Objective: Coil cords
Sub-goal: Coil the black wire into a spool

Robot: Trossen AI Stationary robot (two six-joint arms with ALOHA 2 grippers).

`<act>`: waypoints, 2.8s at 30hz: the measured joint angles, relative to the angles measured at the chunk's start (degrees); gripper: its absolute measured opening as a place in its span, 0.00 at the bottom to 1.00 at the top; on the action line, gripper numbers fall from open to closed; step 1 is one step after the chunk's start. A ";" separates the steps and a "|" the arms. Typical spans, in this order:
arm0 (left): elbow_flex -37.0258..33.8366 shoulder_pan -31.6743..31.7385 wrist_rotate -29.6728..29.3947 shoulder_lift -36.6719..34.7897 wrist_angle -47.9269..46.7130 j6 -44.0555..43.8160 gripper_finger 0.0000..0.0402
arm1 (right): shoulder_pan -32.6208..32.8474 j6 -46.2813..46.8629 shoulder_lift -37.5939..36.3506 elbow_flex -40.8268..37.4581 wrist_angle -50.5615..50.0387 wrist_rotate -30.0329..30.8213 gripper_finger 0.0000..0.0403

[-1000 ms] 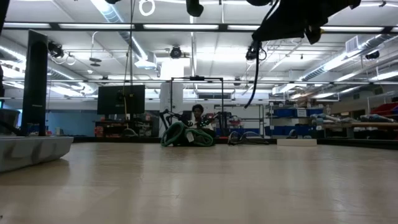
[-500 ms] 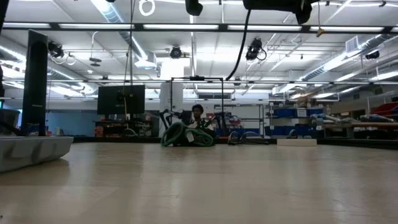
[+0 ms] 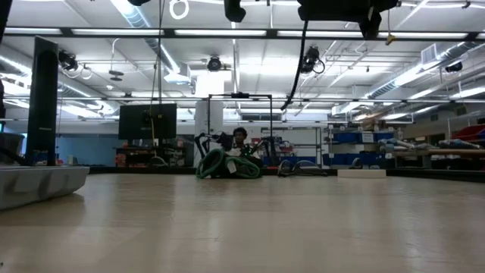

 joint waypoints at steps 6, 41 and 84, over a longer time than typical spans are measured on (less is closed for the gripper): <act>0.00 0.04 -0.06 0.00 -0.85 -0.57 0.00 | -0.97 -2.80 0.04 0.00 1.80 -0.47 0.01; -0.22 -0.09 2.95 0.11 -14.33 -1.18 0.00 | -7.70 0.03 -0.28 2.56 -1.54 -20.59 0.00; 0.07 -0.81 5.82 -0.02 -12.80 -0.96 0.00 | 11.77 15.35 -5.39 15.43 -45.09 4.04 0.12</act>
